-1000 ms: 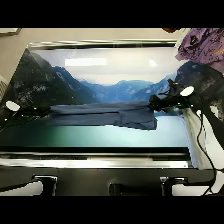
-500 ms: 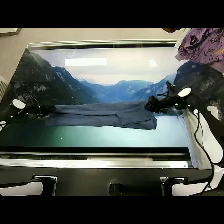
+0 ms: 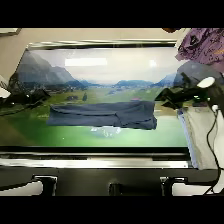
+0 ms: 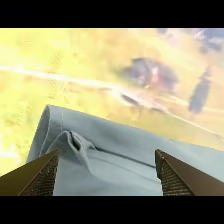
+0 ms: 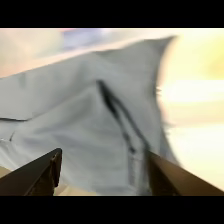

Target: Fold the clothes and pants, and hang the long-sleeved shirts on hangers.

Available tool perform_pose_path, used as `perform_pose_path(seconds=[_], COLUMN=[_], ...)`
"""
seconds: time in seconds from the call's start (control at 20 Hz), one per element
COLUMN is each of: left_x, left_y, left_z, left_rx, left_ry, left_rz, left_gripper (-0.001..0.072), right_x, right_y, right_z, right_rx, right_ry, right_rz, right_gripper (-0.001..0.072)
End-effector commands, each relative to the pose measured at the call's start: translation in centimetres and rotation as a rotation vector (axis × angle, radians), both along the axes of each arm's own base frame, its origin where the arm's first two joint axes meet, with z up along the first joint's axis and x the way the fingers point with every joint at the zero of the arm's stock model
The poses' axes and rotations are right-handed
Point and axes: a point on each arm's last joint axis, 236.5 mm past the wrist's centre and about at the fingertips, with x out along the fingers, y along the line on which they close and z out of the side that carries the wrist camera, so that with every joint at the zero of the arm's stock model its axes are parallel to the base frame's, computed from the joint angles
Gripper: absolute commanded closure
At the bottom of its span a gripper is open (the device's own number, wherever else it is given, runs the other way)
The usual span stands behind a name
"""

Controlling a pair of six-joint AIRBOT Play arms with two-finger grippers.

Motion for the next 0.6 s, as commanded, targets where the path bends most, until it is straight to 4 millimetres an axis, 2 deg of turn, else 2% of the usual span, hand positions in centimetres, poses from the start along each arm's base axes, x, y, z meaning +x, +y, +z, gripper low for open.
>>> perform_pose_path(seconds=[0.0,0.1,0.2,0.3,0.55], left_x=[-0.6,-0.8,-1.2,-1.4,-1.4], left_y=[0.2,0.1,-0.1,-0.3,-0.3], left_z=[3.6,4.3,4.3,4.2,4.2], left_rx=[0.018,0.021,0.016,0.013,0.012], left_ry=[-0.039,-0.050,-0.038,-0.029,-0.029], left_rz=[-0.014,-0.018,-0.026,-0.031,-0.032], left_gripper=[0.0034,0.0034,0.0034,0.0033,0.0033], right_x=[-0.9,-0.7,-0.5,-0.7,-1.3], right_y=[-2.5,-1.7,-0.2,0.4,1.0], right_z=[-0.2,-2.1,-3.9,-6.0,-8.7], right_rx=[0.095,0.156,0.216,0.238,0.274], right_ry=[0.020,0.034,0.046,0.078,0.136], right_rz=[0.020,0.063,0.100,0.121,0.133], right_gripper=[0.0111,0.0096,0.0096,0.0096,0.0096])
